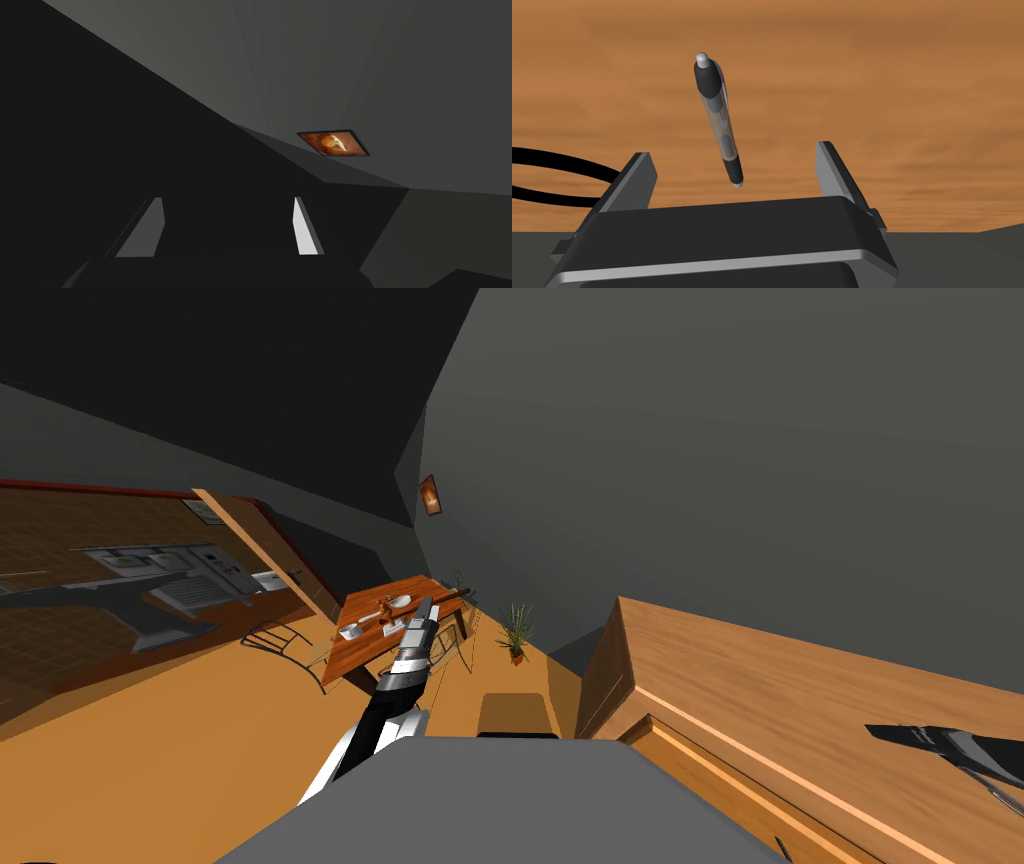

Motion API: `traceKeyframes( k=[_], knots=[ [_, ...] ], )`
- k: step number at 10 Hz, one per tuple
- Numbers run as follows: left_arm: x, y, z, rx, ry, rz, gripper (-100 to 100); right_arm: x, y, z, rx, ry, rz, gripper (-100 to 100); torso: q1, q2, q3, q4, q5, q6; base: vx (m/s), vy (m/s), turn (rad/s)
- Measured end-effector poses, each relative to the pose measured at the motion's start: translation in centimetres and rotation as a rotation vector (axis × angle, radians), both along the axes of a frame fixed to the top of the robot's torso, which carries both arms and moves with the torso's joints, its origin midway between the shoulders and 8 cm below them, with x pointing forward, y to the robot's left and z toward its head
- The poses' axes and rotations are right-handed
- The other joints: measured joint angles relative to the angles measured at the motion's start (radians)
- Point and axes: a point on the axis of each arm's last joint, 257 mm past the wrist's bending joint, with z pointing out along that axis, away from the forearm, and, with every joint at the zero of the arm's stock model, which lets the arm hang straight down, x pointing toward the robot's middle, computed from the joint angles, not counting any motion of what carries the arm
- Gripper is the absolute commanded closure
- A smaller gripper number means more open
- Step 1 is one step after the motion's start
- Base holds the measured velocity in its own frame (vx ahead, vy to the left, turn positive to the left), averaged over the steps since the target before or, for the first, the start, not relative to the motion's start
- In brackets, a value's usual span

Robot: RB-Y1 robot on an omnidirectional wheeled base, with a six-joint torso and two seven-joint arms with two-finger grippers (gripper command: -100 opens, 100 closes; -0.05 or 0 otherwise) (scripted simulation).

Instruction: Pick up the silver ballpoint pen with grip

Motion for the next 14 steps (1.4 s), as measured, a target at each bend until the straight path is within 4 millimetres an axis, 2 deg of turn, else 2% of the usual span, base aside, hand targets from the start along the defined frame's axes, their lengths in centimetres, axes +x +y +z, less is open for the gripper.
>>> traceKeyframes(
  k=[4, 5, 9, 10, 11, 14],
  knots=[
    [0.00, 0.00, 0.00, 0.000, 0.000, 0.000, 0, 1.14, -0.35, -0.37, -0.007, -0.003, -0.033, -100, -0.002, -0.002, -0.002, -0.001, -0.003, -0.001, -0.084, 0.000, 0.074],
    [0.00, 0.00, -0.01, 0.000, 0.000, 0.000, 0, 1.20, -0.35, -0.37, -0.007, -0.005, -0.035, 100, -0.002, -0.005, -0.003, -0.001, -0.003, -0.001, -0.008, 0.000, -0.003],
    [0.00, 0.01, -0.01, 0.000, 0.000, 0.000, 0, 1.22, -0.33, -0.38, -0.006, -0.006, -0.035, 100, -0.003, -0.009, -0.006, -0.003, -0.004, -0.001, 0.000, 0.000, 0.000],
    [0.00, 0.01, -0.01, 0.000, 0.000, 0.000, 0, 1.22, -0.32, -0.38, -0.006, -0.006, -0.035, 0, -0.003, -0.009, -0.006, -0.003, -0.004, -0.001, 0.000, 0.000, 0.000],
    [0.00, 0.01, -0.01, 0.000, 0.000, 0.000, 0, 1.22, -0.32, -0.38, -0.006, -0.006, -0.035, 100, -0.003, -0.009, -0.006, -0.003, -0.004, -0.001, 0.059, -0.009, -0.107],
    [-0.01, 0.01, -0.02, 0.000, 0.000, 0.000, 0, 0.51, 0.00, 0.04, 0.002, -0.009, -0.008, 100, -0.003, -0.018, -0.011, -0.005, -0.003, -0.001, 0.143, 0.003, -0.131]
  ],
)
